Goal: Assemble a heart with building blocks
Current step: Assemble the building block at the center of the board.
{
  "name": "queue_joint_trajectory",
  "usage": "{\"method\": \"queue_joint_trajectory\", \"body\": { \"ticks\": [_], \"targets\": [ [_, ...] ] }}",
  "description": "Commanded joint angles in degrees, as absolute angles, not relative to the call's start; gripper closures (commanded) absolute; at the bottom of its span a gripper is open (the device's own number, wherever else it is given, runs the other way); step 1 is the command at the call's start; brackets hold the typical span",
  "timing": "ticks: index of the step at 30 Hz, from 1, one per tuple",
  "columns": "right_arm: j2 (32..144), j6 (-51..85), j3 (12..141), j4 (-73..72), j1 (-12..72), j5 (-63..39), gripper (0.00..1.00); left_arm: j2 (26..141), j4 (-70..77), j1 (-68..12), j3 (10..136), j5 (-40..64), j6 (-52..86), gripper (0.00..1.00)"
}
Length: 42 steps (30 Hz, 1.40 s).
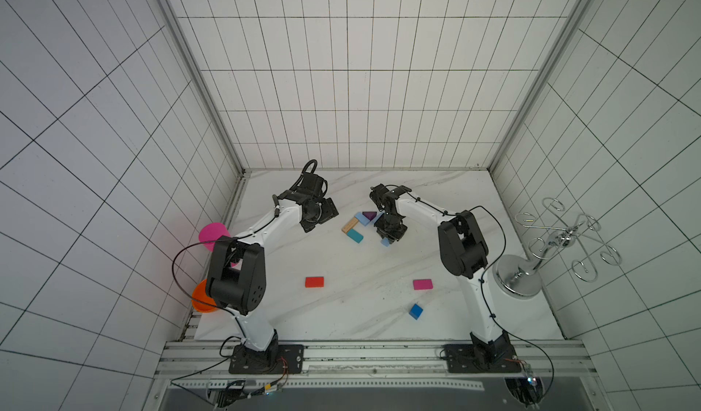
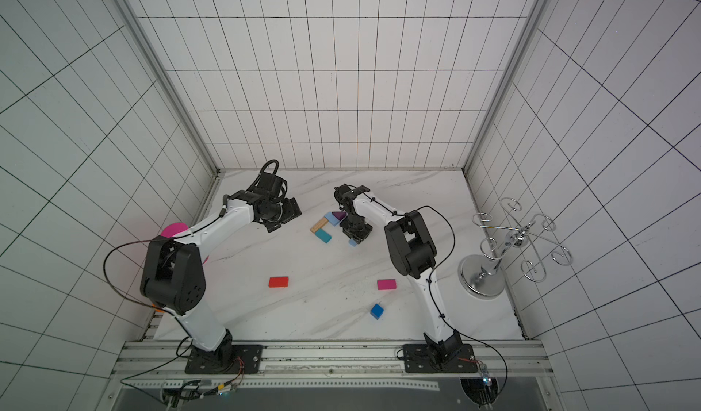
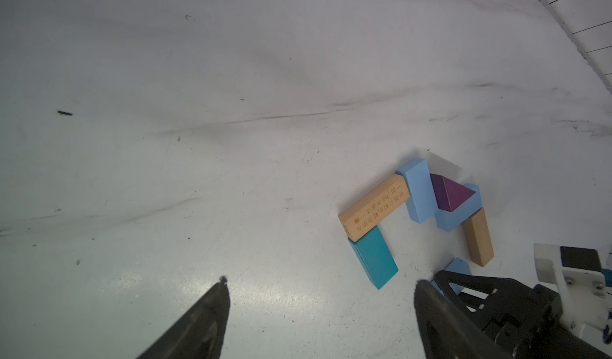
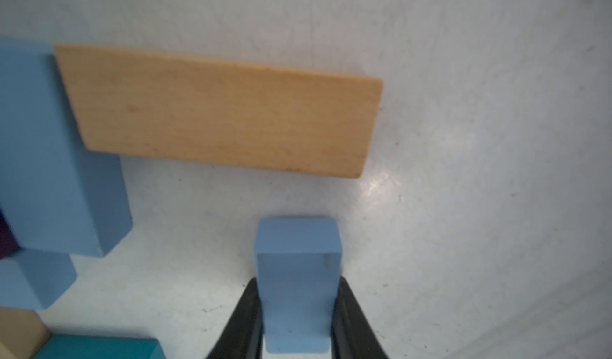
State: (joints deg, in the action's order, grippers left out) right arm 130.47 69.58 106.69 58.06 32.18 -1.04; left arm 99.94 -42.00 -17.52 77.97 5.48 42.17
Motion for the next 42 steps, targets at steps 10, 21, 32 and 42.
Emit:
{"method": "queue_joint_trajectory", "body": {
  "ticks": [10, 21, 32, 42],
  "targets": [
    [133.7, 69.7, 109.1, 60.2, 30.3, -1.5, 1.0, 101.8, -39.7, -17.3, 79.2, 7.6, 41.8, 0.14],
    [134.0, 69.1, 109.8, 60.3, 29.6, -0.9, 1.0, 103.4, -39.6, -17.1, 80.2, 8.8, 41.9, 0.14],
    [134.1, 69.0, 110.5, 60.4, 29.0, -1.1, 1.0, 104.2, -39.6, -17.1, 80.6, 8.9, 42.0, 0.14],
    [134.2, 69.1, 111.1, 60.5, 28.6, -1.1, 1.0, 104.7, -39.6, -17.0, 80.9, 9.0, 42.1, 0.14]
  ]
}}
